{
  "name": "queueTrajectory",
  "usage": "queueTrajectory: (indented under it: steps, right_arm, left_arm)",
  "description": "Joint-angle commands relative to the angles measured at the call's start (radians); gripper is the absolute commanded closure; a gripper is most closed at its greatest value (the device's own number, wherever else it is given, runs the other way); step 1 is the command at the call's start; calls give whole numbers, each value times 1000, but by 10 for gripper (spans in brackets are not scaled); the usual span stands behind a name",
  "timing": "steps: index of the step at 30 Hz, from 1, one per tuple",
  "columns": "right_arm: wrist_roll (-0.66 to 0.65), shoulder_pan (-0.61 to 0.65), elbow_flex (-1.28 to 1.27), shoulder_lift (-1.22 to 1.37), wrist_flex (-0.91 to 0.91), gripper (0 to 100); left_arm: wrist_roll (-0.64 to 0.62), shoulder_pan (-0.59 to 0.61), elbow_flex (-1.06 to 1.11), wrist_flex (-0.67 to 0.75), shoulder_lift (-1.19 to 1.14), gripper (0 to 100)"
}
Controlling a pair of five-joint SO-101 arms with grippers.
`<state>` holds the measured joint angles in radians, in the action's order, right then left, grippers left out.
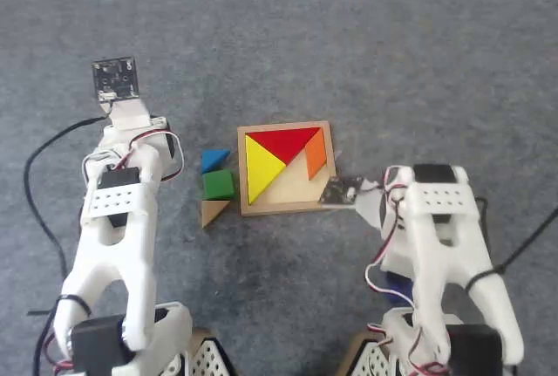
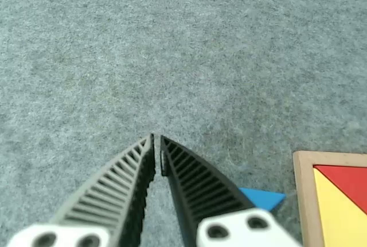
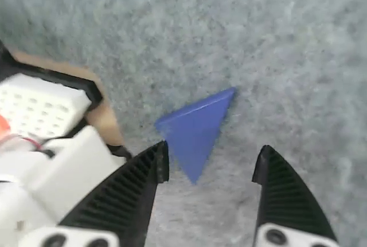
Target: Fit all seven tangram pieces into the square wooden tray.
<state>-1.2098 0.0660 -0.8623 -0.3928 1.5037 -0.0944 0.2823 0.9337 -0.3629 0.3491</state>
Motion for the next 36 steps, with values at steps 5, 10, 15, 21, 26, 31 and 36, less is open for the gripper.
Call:
queueTrajectory:
  steps: [5, 10, 15, 21, 26, 31, 36]
  right_arm:
    - [-210, -74, -83, 35, -216, 749]
    - [-230, -70, -110, 107, -320, 747]
    - [-235, -67, -106, 107, -331, 749]
    - [-172, -71, -104, 105, -440, 750]
    - [114, -70, -101, 102, -699, 750]
    - [213, -76, -100, 15, -682, 750]
    - [230, -131, -100, -272, -473, 750]
  left_arm:
    - [-9, -11, -15, 21, 40, 985]
    - [-9, -11, -15, 21, 40, 985]
    - [-9, -11, -13, 21, 44, 985]
    - [-9, -11, -15, 21, 44, 985]
    - [-9, -11, -15, 21, 44, 985]
    - [-9, -11, -15, 21, 44, 985]
    - [-9, -11, -15, 21, 41, 985]
